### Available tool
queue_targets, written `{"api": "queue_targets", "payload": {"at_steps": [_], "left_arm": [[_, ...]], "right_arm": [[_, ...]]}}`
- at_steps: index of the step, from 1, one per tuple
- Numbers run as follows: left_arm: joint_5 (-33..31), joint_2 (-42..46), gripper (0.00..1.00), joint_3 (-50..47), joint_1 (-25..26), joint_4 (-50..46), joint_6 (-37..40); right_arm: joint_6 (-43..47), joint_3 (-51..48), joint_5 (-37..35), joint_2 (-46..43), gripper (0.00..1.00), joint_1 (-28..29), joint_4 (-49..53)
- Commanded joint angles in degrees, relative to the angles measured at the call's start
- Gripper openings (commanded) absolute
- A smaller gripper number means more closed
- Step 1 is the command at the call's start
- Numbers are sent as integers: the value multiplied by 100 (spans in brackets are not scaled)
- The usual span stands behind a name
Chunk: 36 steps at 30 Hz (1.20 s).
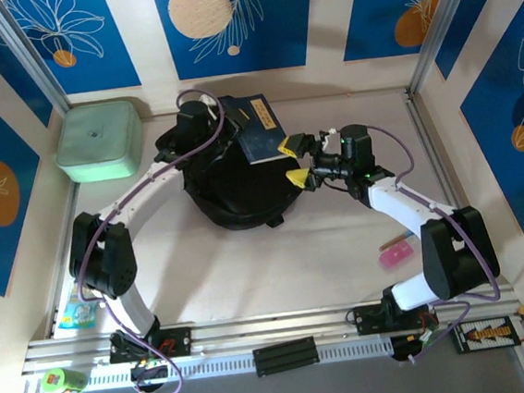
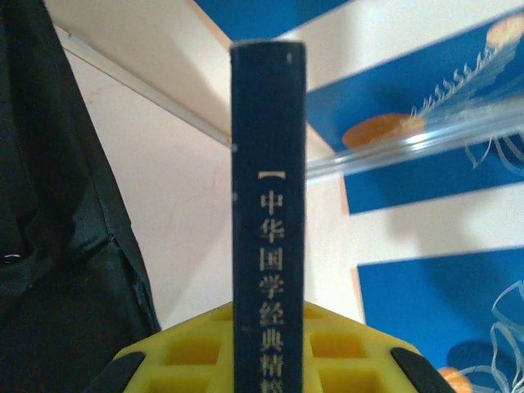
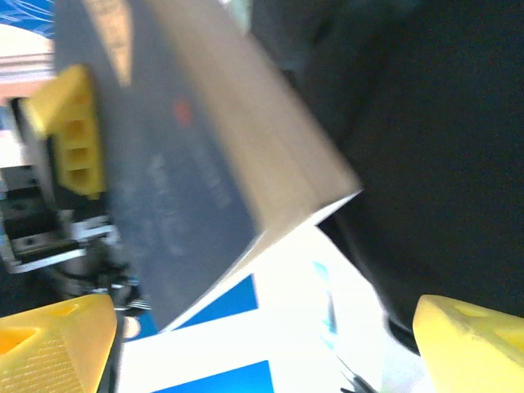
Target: Pack books, pencil case, and school supplies into a backpack
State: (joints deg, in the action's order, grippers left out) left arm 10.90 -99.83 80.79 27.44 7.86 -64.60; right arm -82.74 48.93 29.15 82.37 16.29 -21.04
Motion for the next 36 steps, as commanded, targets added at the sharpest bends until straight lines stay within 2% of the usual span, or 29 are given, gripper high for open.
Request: {"api": "queue_targets", "payload": {"at_steps": [1, 5, 9, 15, 20, 23, 25, 27, 31, 36], "left_arm": [[-455, 201, 0, -179, 30, 747, -756], [-536, 198, 0, -320, 66, 874, -1019], [-562, 171, 0, -445, 71, 998, -1187], [-719, 172, 0, -582, 68, 1022, -1228], [-703, 131, 3, -534, 60, 924, -1197], [-690, 136, 7, -520, 51, 859, -1151], [-686, 180, 12, -571, 35, 826, -1080], [-617, 279, 29, -636, 1, 695, -871], [-510, 683, 54, -870, -15, -37, 270], [-1038, 1492, 74, -1232, -2, -1436, 1998]], "right_arm": [[-985, 39, -538, 275, 95, 144, -1412], [-1397, 189, -801, 712, 94, 348, -2069], [-1829, 509, -940, 1220, 88, 510, -2163], [-2365, 372, -1280, 1571, 66, 685, -3046], [-2402, 119, -1577, 1390, 47, 769, -3064], [-2199, 132, -1661, 1216, 29, 788, -2724], [-2000, 101, -1748, 1065, 18, 786, -2481], [-1743, 43, -1860, 857, 11, 751, -2144], [-906, -14, -1767, 341, 7, 521, -1229], [397, -146, -1679, -516, 6, 83, 339]]}}
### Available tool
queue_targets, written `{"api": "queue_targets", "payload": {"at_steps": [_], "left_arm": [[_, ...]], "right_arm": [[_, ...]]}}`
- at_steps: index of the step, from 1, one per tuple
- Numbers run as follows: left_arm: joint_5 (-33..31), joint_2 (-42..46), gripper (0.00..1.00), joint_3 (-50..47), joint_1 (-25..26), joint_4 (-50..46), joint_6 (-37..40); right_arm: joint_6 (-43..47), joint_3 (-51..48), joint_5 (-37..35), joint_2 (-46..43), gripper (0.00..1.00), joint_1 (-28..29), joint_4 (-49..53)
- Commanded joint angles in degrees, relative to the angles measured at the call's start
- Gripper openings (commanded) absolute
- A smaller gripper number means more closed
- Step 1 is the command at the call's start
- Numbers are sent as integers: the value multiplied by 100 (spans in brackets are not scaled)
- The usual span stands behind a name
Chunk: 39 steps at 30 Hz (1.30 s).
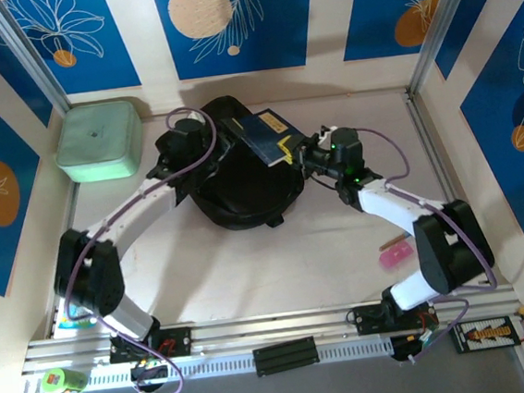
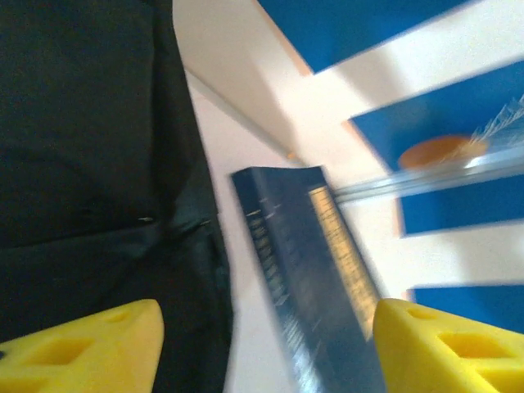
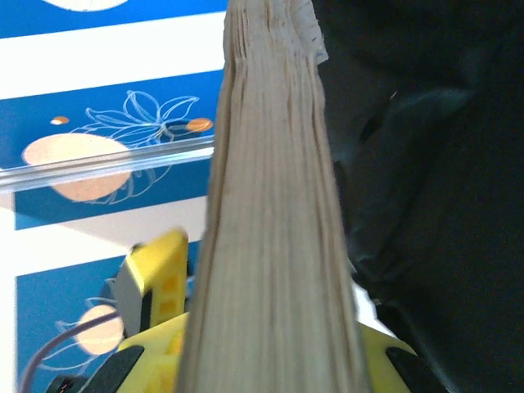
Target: Pack books, pencil case, and school supplies into a backpack
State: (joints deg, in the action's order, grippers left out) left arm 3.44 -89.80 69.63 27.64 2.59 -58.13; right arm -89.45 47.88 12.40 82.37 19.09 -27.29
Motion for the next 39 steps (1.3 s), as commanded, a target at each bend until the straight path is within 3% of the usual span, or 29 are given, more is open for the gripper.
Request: {"api": "queue_targets", "payload": {"at_steps": [1, 8, 15, 18, 28, 31, 35, 39], "left_arm": [[-343, 622, 77, -110, 4, -1198, 1704], [-289, 587, 83, 384, 575, -2840, 4139], [-990, -493, 85, 1293, 1656, -4468, 6390], [-1146, -938, 83, 1572, 1913, -4932, 6983], [-2276, -1921, 71, 2144, 2088, -5699, 8133], [-2843, -2086, 60, 2361, 2088, -5682, 8281], [-2602, -1979, 41, 2633, 2088, -5658, 8258], [-2536, -1708, 30, 2678, 2069, -5529, 8283]], "right_arm": [[1356, -57, -33, -703, 6, -280, 1309], [2361, -250, -122, -1573, 7, -942, 2733], [2597, -427, -431, -2104, 7, -1511, 3628], [2599, -491, -416, -2200, 8, -1673, 3787], [2467, -659, -291, -2230, 8, -1843, 3802], [2403, -698, -201, -2198, 8, -1832, 3667], [2305, -711, -132, -2128, 9, -1726, 3484], [2300, -755, -219, -2196, 9, -1713, 3566]]}}
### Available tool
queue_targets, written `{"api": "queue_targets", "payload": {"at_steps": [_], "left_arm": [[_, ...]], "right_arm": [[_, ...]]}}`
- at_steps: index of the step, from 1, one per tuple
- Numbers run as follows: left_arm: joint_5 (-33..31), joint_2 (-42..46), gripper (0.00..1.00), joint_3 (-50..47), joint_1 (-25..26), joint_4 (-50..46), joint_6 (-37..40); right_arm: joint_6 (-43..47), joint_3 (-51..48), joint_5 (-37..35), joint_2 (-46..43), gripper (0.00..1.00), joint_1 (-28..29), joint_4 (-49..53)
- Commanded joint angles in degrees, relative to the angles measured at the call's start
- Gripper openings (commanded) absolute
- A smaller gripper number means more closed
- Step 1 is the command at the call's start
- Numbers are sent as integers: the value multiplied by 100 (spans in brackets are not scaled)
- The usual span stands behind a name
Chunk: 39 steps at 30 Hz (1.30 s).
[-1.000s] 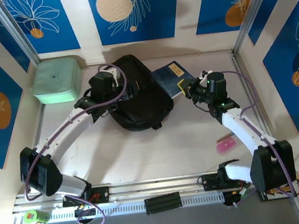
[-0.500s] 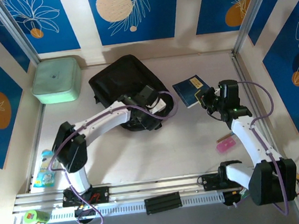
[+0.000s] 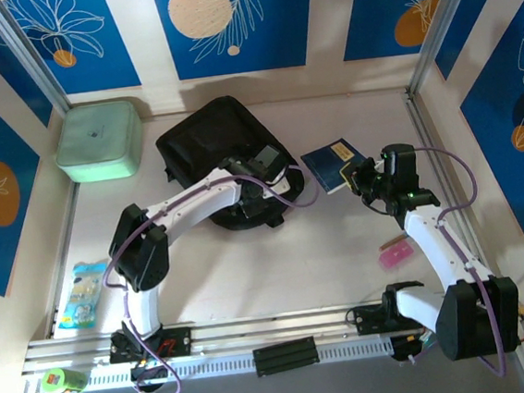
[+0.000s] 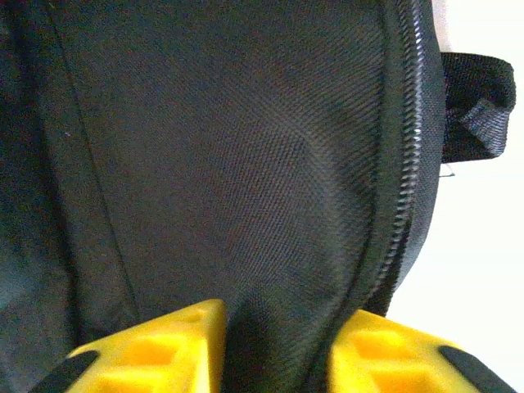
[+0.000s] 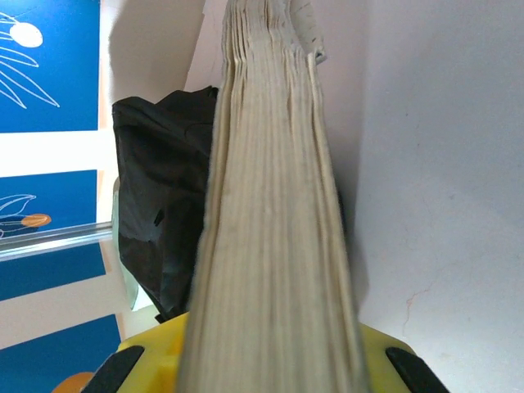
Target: Pack books, pencil case, and school supplies into a backpack
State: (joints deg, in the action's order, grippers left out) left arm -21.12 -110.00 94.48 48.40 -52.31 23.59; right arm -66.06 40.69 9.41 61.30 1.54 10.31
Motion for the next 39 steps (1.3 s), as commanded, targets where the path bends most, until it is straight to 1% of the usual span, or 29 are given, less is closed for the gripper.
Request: {"api": "queue_targets", "payload": {"at_steps": [1, 6, 9, 10, 12, 13, 15, 16, 18, 20, 24, 27, 30, 34, 36, 39], "left_arm": [[-65, 361, 28, 205, -21, -18, 103], [17, 667, 14, 231, -118, 222, -171], [-45, 921, 12, 91, -192, 573, -445], [-94, 1023, 11, 31, -200, 703, -506], [-194, 1236, 4, -75, -245, 1051, -688], [-237, 1321, 4, -121, -262, 1220, -783], [-406, 1506, 3, -264, -291, 1723, -1032], [-463, 1581, 1, -380, -290, 2025, -1104], [-421, 1698, 1, -599, -288, 2607, -1181], [-459, 1716, 0, -615, -291, 2929, -1276], [-266, 1765, 0, -623, -292, 3326, -1365], [-136, 1792, 0, -674, -292, 3451, -1393], [-59, 1819, 0, -717, -294, 3436, -1419], [-16, 1906, 0, -868, -288, 3430, -1489], [2, 1976, 0, -951, -295, 3432, -1539], [41, 2061, 0, -1071, -290, 3443, -1642]], "right_arm": [[-23, -51, 76, -121, 9, 27, -174], [221, -100, -119, -626, 9, -195, 358], [427, -284, -330, -1186, 9, -422, 684], [496, -335, -327, -1340, 9, -473, 765], [727, -345, -121, -1519, 10, -541, 946], [824, -330, 16, -1533, 10, -529, 1032], [998, -269, 198, -1551, 9, -374, 1179], [1044, -263, 119, -1574, 10, -217, 1233], [1117, -268, -191, -1625, 10, 262, 1192], [1060, -283, -358, -1538, 10, 690, 1000], [843, -233, -283, -948, 10, 1425, 208], [626, -12, -139, -214, 10, 1759, -498], [588, 572, 17, 774, 9, 1918, -765], [502, 1292, 318, 2103, 9, 1928, -1144], [455, 1587, 539, 2733, 9, 1925, -1544], [356, 2180, 935, 3673, 9, 1952, -1726]]}}
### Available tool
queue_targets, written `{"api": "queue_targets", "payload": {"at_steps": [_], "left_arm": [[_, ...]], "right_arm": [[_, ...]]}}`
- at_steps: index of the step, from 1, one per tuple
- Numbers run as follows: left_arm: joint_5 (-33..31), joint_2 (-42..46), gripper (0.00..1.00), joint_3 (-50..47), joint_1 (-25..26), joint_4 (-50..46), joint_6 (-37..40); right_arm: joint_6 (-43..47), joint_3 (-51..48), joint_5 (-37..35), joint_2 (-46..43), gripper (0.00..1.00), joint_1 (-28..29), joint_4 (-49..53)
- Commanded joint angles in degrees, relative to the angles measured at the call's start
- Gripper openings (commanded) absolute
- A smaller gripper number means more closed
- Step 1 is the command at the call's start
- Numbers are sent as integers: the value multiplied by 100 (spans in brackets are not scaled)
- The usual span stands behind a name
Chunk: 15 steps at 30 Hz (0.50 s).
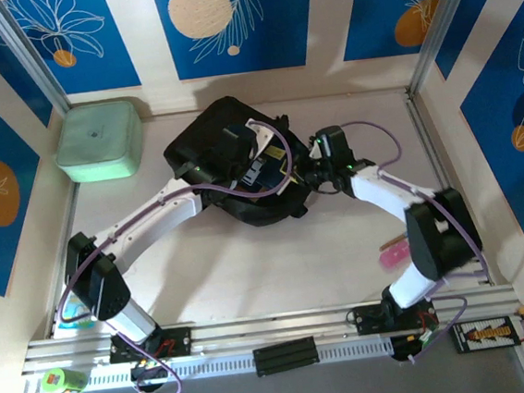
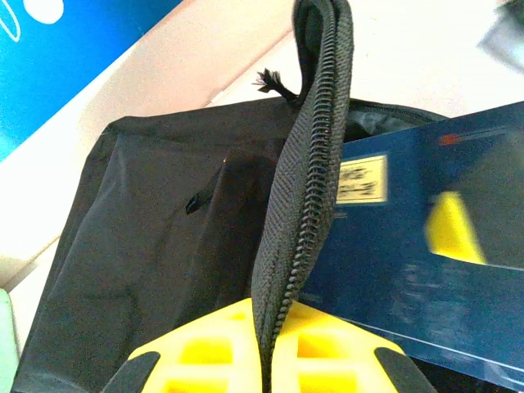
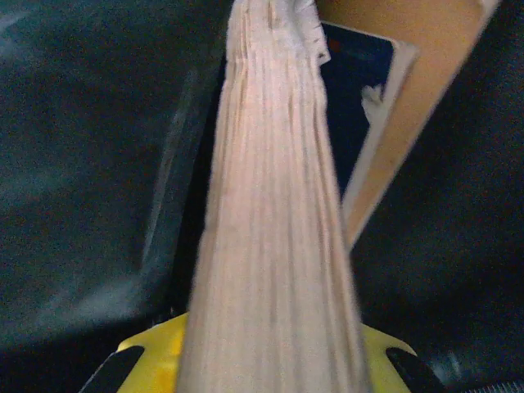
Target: Pack books, pencil case, and school supplies into a backpack
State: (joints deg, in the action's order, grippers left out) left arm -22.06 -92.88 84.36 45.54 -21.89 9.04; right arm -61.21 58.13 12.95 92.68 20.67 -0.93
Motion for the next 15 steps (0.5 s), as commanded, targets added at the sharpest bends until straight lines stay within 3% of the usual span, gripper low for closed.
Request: {"api": "queue_targets", "payload": {"at_steps": [1, 3, 8, 15], "left_arm": [[139, 363, 0, -90, -2, 404, -213], [125, 367, 0, -104, -9, 392, -260], [26, 311, 0, -1, -9, 287, -496], [-13, 238, 0, 41, -12, 143, -729]], "right_arm": [[-213, 567, 677, 791, 9, 68, -693], [-391, 705, 750, 1268, 9, 149, -1102], [-85, 1066, 87, 2065, 11, 240, -1515], [-41, 1981, 558, 3003, 20, 363, -1408]]}}
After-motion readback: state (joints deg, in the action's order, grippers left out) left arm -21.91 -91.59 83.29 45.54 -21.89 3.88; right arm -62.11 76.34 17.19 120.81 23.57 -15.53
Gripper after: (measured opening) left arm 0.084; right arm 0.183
